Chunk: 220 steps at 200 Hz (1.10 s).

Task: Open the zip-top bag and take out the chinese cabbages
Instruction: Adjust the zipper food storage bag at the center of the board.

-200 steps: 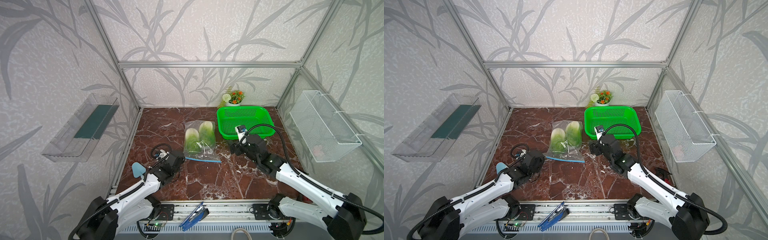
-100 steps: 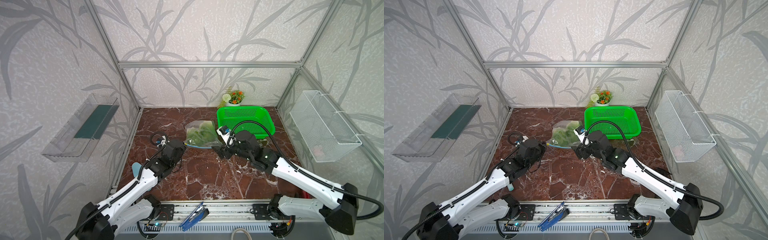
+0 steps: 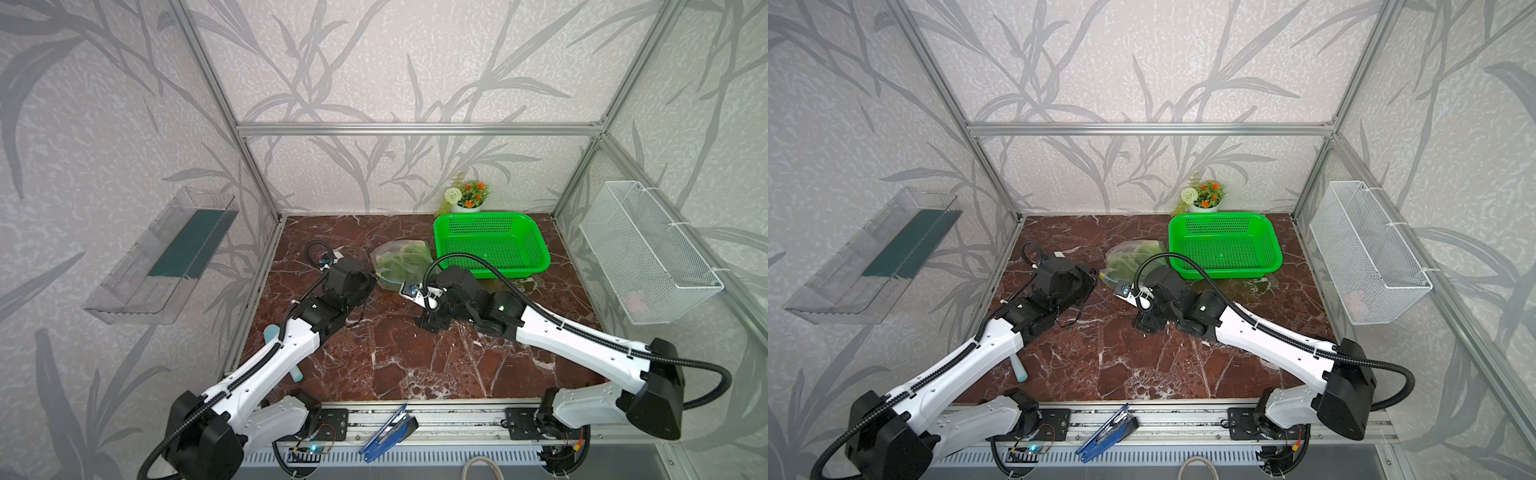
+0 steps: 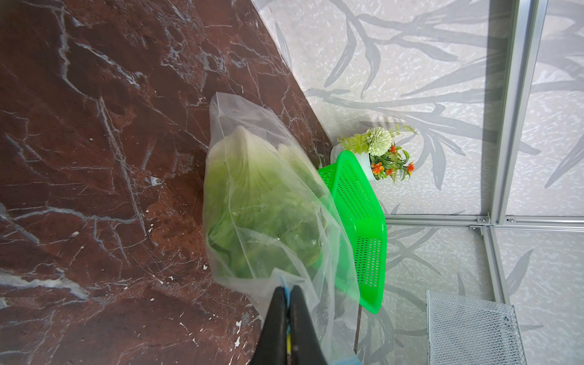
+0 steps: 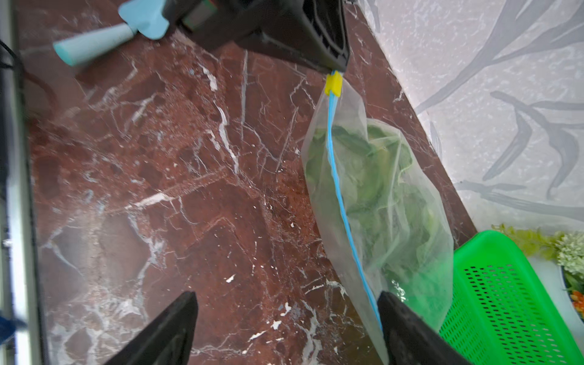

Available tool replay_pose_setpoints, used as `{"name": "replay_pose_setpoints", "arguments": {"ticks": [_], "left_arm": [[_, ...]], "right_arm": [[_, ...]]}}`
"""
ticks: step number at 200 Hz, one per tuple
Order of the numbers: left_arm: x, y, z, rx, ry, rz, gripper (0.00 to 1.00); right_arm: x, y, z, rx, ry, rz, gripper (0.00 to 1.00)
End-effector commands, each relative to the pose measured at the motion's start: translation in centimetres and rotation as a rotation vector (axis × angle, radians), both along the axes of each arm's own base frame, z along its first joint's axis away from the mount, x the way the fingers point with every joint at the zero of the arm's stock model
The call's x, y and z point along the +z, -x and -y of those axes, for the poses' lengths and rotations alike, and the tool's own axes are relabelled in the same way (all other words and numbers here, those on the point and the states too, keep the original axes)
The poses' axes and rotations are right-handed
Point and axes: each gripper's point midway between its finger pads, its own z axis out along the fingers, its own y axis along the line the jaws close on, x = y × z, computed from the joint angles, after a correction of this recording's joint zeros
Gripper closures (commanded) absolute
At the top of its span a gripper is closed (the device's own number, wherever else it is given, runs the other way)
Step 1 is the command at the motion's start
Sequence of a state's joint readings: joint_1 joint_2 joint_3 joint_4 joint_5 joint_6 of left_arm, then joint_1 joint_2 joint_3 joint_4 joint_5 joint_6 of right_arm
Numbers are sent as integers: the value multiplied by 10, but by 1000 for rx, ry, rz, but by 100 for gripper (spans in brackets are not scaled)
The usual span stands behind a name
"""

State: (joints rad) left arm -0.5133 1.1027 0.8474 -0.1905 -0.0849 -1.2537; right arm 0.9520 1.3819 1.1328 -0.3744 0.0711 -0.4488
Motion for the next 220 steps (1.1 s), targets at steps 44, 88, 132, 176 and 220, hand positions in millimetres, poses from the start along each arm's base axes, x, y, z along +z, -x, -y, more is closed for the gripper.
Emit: {"name": "replay_pose_setpoints", "arguments": {"ticks": [44,88,132,176,220], "left_arm": [[26,-2,9,-92,10,48,100],[30,-2,4,-91,22,57,100],[39,-1,-5,-70,31,82,100],[47,-2,0,-93,60,100,100],[54,1,2,-109,71,114,100]], "right_arm": [[36,-35,-31,63,-2,252,13],[30,-46,-47,126,26,262,29],[23,-45,-53,164,31,207,52],[13,-57,-55,140,56,217,57],[6,-70,-59,120,64,209,77]]}}
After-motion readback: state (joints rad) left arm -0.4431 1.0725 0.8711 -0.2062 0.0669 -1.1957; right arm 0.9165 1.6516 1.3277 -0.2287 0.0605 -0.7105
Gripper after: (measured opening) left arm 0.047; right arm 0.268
